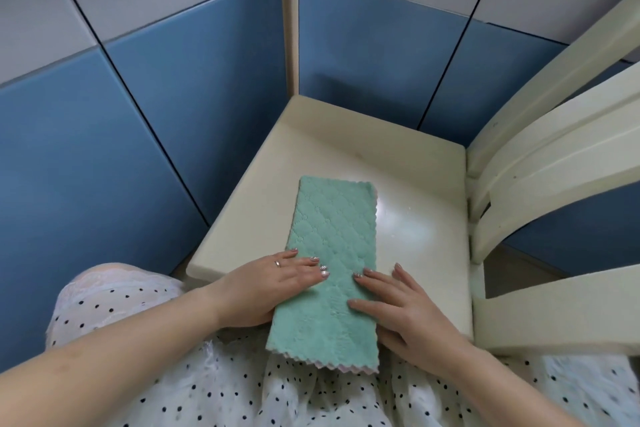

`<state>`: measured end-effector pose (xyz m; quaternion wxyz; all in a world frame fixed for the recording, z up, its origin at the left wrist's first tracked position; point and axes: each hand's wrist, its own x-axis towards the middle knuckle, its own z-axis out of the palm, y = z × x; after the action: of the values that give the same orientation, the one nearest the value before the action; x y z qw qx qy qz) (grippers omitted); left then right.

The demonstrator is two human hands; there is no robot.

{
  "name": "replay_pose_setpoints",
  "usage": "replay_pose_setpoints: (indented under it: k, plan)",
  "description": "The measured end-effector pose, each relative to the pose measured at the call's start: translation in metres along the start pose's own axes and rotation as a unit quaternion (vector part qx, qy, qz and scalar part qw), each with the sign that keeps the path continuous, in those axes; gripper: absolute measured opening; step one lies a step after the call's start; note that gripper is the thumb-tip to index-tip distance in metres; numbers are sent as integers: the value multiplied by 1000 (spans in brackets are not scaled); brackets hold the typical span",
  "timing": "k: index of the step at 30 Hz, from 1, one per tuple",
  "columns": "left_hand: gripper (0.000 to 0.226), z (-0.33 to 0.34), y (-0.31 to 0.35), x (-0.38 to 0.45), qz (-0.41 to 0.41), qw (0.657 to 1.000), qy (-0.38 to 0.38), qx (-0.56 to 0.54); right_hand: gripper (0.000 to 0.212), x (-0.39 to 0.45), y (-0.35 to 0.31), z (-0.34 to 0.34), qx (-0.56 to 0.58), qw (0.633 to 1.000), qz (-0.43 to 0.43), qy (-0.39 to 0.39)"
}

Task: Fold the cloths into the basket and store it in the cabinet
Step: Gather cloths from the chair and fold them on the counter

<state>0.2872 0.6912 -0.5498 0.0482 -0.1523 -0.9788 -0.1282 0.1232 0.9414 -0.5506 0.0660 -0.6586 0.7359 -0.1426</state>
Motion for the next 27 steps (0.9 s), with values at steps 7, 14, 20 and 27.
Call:
replay_pose_setpoints:
  k: [7, 14, 20, 27]
  plan:
    - [64, -11, 14, 15, -342, 834, 198, -384, 22, 40, -20, -21, 349, 880, 268, 180]
    - [75, -20, -6, 47, -397, 823, 238, -328, 33, 97, 9, -30, 354, 847, 362, 160]
    - [43, -26, -18, 64, -399, 844, 185, -306, 35, 116, 33, -28, 296, 849, 426, 103]
    - [43, -23, -28, 77, -437, 864, 130, -213, 37, 123, 40, -26, 308, 831, 461, 57]
